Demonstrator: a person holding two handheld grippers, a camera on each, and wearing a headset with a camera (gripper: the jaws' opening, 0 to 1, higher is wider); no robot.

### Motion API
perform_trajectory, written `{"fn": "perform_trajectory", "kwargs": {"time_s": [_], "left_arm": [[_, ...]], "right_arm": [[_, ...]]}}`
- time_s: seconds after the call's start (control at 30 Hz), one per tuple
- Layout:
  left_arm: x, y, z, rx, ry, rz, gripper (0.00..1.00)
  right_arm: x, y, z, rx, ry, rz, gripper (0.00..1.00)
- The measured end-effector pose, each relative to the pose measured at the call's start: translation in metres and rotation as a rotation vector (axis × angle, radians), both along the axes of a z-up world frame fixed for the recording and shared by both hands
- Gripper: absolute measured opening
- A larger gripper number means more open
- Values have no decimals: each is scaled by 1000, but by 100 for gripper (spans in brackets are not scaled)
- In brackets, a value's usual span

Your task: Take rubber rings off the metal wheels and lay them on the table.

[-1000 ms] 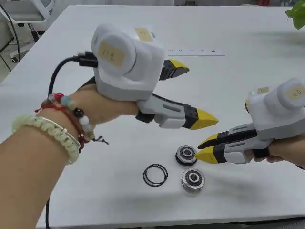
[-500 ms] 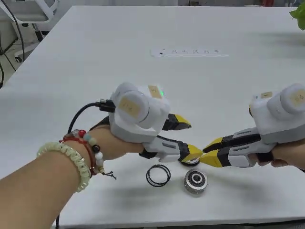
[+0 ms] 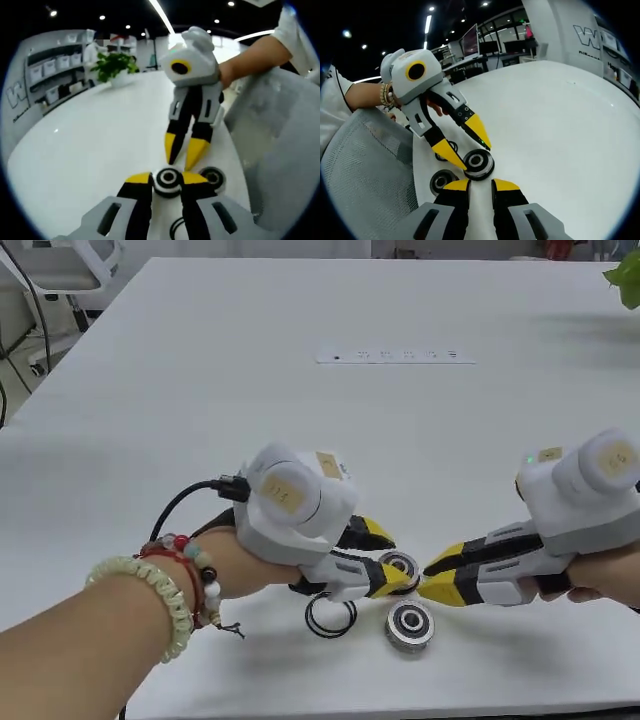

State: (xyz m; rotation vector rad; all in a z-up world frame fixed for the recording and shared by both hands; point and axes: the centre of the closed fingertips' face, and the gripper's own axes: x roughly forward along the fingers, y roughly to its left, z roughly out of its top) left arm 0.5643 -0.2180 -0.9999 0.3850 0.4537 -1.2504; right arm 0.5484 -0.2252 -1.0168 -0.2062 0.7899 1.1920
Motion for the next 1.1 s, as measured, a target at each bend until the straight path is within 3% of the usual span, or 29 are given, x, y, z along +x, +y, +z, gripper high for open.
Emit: {"fn": "perform_trajectory", "kwargs": {"time_s": [0.37,0.4,0.8,0.97,1.0,1.03,1.1], "left_arm": [[-3,0,-1,-7,3,-7,15],[-2,-2,0,-13,-11,-8,14],[-3,0,-2,-13,4,-6,14],[-4,0,-1,-15,5,-3,14],[-4,0,-1,-15,6,-3,14],[-4,1,-1,-15,6,-2,14],[-4,1,-1,-14,4,-2,14]], "right_arm": [[-1,3,-1,0,-18,19,15],[-1,4,-1,-1,-21,19,15],[4,6,-2,14,-61,21,18],[4,6,-1,8,-88,46,16],[4,3,-4,-22,-99,67,13],[3,5,-3,-13,-110,71,10],[4,3,-3,-17,-97,58,9]]}}
